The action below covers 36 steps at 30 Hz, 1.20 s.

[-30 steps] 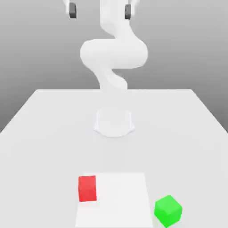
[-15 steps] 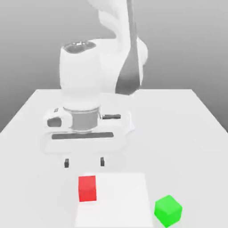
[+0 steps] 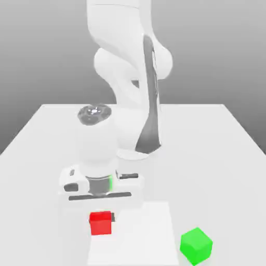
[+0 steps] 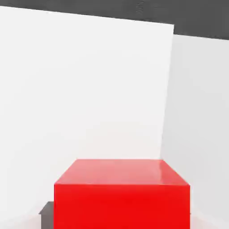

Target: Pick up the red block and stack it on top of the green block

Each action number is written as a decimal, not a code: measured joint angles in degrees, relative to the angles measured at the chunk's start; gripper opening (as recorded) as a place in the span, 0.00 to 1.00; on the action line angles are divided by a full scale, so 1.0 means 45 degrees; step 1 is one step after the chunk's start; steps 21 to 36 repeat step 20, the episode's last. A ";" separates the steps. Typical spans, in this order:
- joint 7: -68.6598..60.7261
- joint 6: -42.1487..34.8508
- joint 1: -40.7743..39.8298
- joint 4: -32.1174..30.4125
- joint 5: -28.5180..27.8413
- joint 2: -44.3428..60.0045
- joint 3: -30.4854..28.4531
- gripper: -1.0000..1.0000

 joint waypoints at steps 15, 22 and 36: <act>0.4844 -0.3157 0.3952 0.3002 -0.1375 -0.0175 0.2015 0.00; 0.5046 -0.2132 0.4063 0.3099 -0.1584 0.0955 0.1936 1.00; 0.5046 -0.2132 0.4063 0.3099 -0.1584 0.0955 0.1936 1.00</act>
